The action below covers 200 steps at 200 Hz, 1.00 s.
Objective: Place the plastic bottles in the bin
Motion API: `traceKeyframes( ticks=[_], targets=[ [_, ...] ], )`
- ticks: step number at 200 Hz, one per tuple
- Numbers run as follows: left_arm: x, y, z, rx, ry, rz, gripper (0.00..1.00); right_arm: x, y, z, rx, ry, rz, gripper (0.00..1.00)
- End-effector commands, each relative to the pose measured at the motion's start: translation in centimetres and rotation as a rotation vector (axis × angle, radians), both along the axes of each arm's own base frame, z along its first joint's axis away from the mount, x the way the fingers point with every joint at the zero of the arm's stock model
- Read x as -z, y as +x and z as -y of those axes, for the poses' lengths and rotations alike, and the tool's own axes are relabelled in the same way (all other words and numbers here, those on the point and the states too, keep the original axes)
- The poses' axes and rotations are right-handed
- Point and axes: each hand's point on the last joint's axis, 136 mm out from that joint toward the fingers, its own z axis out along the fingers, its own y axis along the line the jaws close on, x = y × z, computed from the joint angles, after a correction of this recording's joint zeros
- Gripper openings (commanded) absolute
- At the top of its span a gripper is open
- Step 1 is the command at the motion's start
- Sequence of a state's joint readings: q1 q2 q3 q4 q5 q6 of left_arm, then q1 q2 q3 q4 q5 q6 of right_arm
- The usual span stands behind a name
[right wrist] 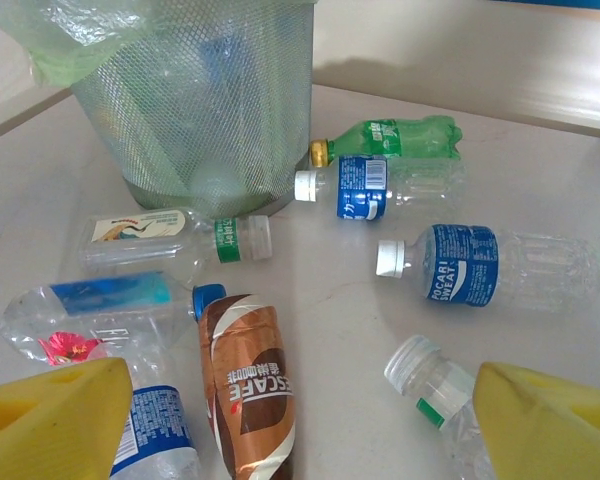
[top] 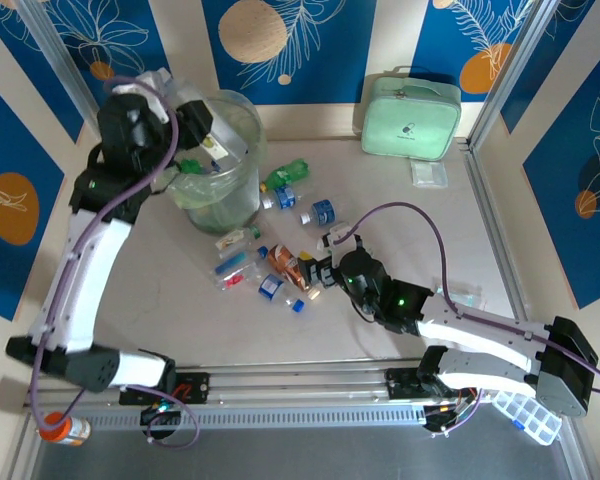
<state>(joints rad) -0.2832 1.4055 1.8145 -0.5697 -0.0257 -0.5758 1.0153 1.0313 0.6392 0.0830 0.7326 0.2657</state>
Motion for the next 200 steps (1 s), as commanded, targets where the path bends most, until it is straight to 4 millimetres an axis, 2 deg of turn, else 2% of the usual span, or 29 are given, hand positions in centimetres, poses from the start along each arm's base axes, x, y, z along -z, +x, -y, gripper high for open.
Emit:
traceKeyframes(
  ticks=[1, 36, 72, 98, 122, 136, 166, 200],
  targets=[
    [1.9, 2.4, -0.7, 0.016, -0.033, -0.108, 0.32, -1.6, 0.2, -0.1, 0.023, 0.033, 0.049, 0.89],
    [5.7, 7.1, -3.1, -0.076, 0.014, -0.253, 0.32, -1.3, 0.4, -0.5, 0.022, 0.008, 0.044, 0.89],
    [9.5, 9.9, -3.6, -0.085, 0.116, -0.359, 0.29, -1.7, 0.2, -0.9, 0.025, -0.021, 0.078, 0.89],
    [13.9, 10.5, -4.1, -0.098, 0.146, -0.494, 0.29, -1.8, 0.3, -0.7, 0.039, -0.02, 0.08, 0.89],
    [17.1, 10.3, -4.2, -0.067, 0.157, -0.595, 0.29, -1.9, 0.3, -0.7, 0.039, -0.022, 0.079, 0.89],
    [18.4, 10.3, -4.1, -0.044, 0.174, -0.63, 0.32, -1.9, 0.2, -0.8, 0.036, -0.022, 0.078, 0.89],
    [20.5, 10.4, -5.3, -0.061, 0.219, -0.69, 0.37, -1.9, 0.2, -1.0, 0.034, -0.029, 0.077, 0.89],
    [24.7, 10.8, -6.5, -0.062, 0.181, -0.807, 0.41, -1.9, 0.1, -1.2, 0.029, -0.03, 0.079, 0.89]
  ],
)
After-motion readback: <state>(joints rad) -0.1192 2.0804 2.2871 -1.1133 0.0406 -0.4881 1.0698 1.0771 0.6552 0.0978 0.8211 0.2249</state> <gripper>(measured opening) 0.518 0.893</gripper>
